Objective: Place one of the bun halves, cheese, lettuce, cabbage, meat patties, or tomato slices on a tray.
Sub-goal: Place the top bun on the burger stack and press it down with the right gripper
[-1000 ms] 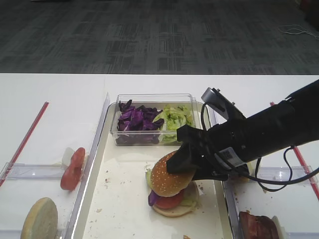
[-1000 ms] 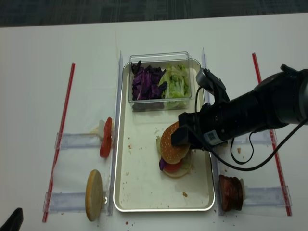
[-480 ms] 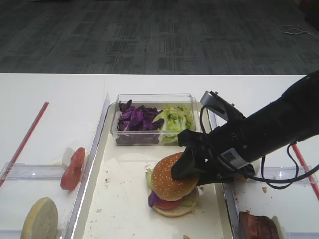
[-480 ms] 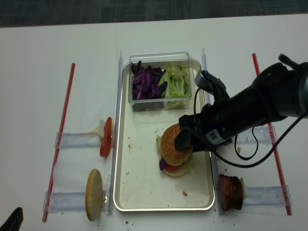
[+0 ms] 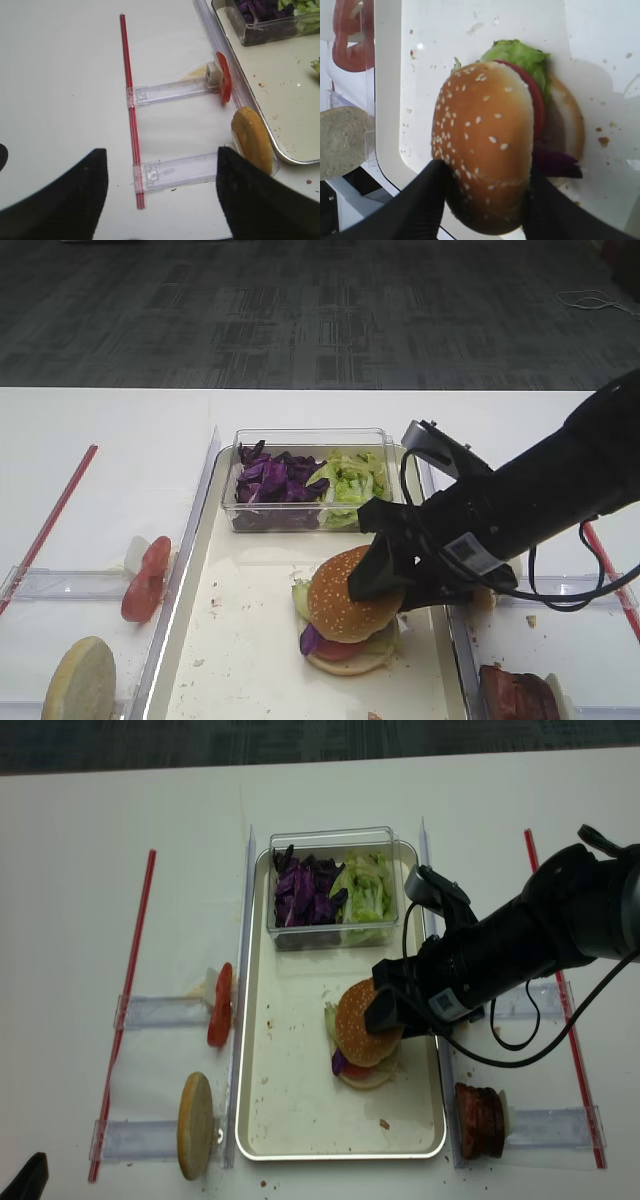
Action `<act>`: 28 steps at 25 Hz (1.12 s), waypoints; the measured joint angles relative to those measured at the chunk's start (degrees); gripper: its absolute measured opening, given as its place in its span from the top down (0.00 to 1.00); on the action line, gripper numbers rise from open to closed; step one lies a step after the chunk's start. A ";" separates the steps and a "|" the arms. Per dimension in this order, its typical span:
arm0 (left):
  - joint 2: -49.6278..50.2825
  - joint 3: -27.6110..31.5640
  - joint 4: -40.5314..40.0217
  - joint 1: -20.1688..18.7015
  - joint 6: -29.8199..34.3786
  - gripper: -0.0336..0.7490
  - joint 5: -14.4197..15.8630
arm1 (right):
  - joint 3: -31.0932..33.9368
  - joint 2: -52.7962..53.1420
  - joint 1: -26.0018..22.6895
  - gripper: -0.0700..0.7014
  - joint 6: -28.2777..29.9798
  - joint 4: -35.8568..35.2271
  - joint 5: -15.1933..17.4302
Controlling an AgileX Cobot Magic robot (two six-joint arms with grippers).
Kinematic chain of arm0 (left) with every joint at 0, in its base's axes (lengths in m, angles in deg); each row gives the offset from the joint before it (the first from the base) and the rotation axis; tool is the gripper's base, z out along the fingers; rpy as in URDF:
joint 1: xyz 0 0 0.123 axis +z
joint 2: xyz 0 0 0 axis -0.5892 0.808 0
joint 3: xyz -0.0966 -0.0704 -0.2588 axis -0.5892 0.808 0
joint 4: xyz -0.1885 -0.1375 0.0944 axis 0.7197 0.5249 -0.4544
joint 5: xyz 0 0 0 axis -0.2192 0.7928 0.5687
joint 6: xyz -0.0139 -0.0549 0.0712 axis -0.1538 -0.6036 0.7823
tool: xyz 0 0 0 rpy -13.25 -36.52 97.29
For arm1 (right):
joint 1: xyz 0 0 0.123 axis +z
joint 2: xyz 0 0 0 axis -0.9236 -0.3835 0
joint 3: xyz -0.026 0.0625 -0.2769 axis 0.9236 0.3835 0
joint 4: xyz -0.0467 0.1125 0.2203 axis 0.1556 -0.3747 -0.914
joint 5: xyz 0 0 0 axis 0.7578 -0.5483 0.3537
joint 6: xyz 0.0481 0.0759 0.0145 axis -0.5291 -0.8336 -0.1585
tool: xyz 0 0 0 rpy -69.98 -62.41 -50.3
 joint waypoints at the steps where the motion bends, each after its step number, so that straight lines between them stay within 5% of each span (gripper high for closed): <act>1: 0.00 0.00 0.00 0.00 0.00 0.37 0.00 | -0.31 0.24 0.00 0.41 -0.49 0.70 0.00; 28: 0.00 0.00 0.00 0.00 0.00 0.37 0.00 | -5.14 1.81 0.00 0.41 -12.13 17.10 3.58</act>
